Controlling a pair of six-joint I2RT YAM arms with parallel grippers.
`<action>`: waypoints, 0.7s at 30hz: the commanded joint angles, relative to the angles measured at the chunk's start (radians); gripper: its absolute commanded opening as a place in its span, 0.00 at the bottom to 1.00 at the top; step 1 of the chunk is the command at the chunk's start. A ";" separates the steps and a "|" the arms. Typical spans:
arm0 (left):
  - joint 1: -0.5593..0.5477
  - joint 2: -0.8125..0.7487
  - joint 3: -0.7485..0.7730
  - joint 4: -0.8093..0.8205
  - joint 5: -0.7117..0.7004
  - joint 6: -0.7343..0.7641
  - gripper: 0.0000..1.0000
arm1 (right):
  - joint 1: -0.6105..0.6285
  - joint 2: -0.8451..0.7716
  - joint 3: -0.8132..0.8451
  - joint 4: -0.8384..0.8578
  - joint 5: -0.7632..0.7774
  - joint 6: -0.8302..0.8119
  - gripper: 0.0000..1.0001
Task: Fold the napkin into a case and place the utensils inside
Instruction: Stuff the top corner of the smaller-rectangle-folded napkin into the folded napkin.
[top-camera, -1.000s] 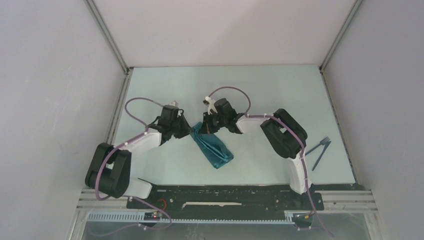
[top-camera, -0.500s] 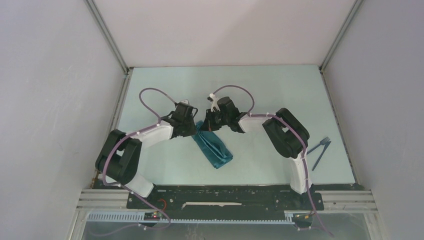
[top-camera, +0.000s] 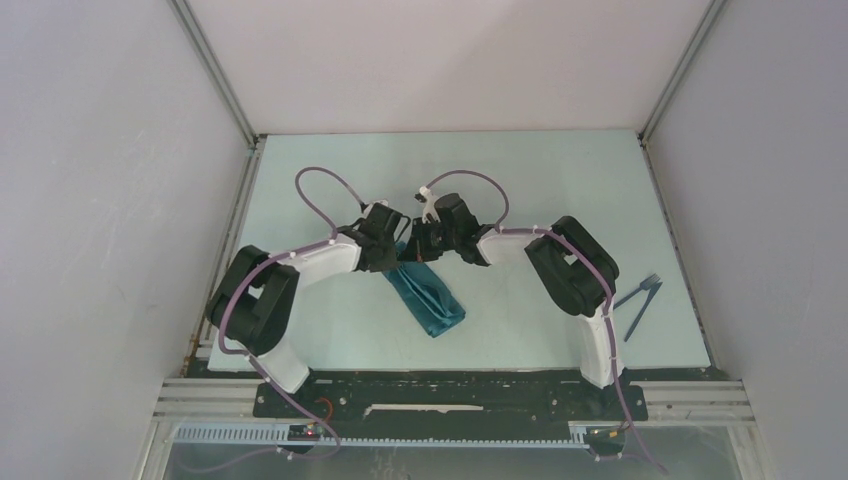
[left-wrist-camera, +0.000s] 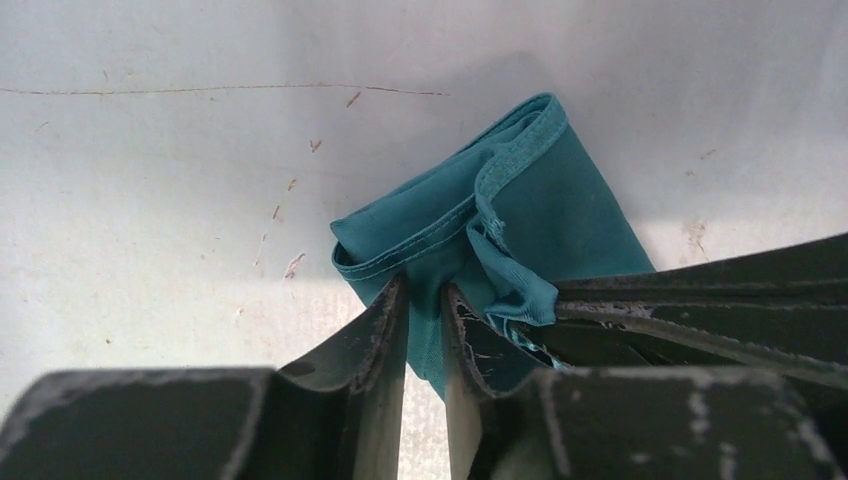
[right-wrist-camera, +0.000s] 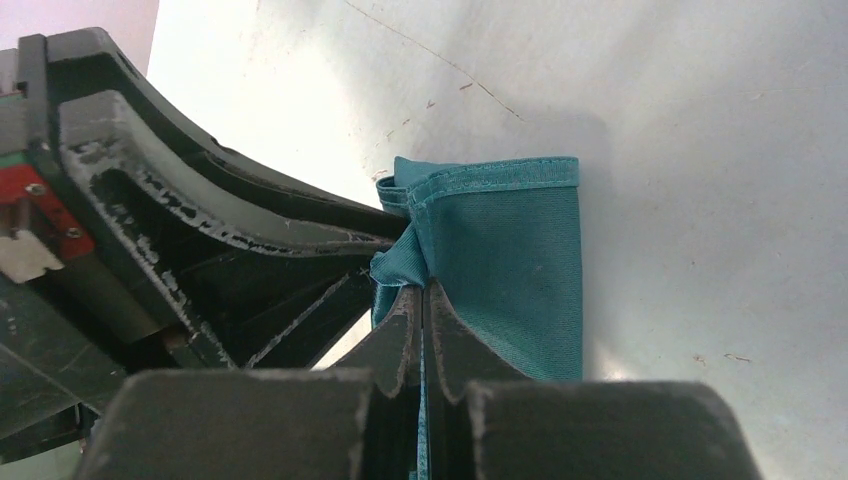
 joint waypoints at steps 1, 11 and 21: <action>-0.013 0.009 0.032 -0.018 -0.066 0.018 0.22 | 0.009 -0.069 -0.003 0.032 0.009 0.000 0.00; -0.010 -0.097 -0.057 0.098 -0.050 0.008 0.00 | 0.057 -0.062 -0.004 0.034 0.038 0.048 0.00; 0.071 -0.144 -0.172 0.250 0.092 -0.013 0.00 | 0.098 -0.004 -0.026 0.017 0.071 0.022 0.00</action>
